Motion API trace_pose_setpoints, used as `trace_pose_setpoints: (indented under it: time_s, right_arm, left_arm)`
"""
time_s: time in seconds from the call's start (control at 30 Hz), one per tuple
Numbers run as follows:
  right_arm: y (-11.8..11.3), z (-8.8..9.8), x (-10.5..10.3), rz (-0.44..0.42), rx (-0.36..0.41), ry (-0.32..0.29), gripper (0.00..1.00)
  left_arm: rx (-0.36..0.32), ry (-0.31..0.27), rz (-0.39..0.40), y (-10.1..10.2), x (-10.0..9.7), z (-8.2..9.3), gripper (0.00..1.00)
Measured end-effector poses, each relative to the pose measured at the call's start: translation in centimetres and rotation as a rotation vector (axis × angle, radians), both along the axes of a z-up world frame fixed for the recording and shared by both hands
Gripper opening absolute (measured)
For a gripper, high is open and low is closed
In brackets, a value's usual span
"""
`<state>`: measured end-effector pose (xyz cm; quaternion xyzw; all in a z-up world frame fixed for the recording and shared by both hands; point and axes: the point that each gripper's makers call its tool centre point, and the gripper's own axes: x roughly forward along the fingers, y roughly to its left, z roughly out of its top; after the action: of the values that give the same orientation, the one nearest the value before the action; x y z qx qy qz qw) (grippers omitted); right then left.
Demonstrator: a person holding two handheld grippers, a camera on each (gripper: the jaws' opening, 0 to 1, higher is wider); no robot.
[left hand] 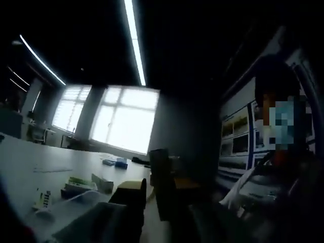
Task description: Arrange the small medicine boxes into an aligned row inside the storage area until every box is upright, visible, and separated from the surrounding clutter.
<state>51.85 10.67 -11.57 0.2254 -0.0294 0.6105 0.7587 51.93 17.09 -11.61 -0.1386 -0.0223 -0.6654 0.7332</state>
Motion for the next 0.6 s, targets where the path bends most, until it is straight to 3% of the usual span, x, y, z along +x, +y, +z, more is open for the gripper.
trace_pose_setpoints:
  time_s: [0.2, 0.43, 0.5, 0.6]
  right_arm:
    - [0.6, 0.0, 0.3, 0.000, 0.004, 0.008, 0.18]
    - [1.5, 0.2, 0.3, 0.018, 0.008, 0.011, 0.18]
    - [1.6, 0.3, 0.1, 0.033, 0.014, 0.011, 0.18]
    - [1.9, 0.4, -0.2, 0.046, 0.011, -0.004, 0.18]
  left_arm:
    - [0.026, -0.011, 0.025, 0.6, -0.2, -0.2, 0.18]
    - [0.121, -0.056, 0.043, 0.3, -0.9, -1.0, 0.21]
    - [0.107, -0.043, 0.039, 0.2, -1.0, -1.1, 0.27]
    - [0.078, -0.054, 0.016, -0.3, -1.3, -1.1, 0.28]
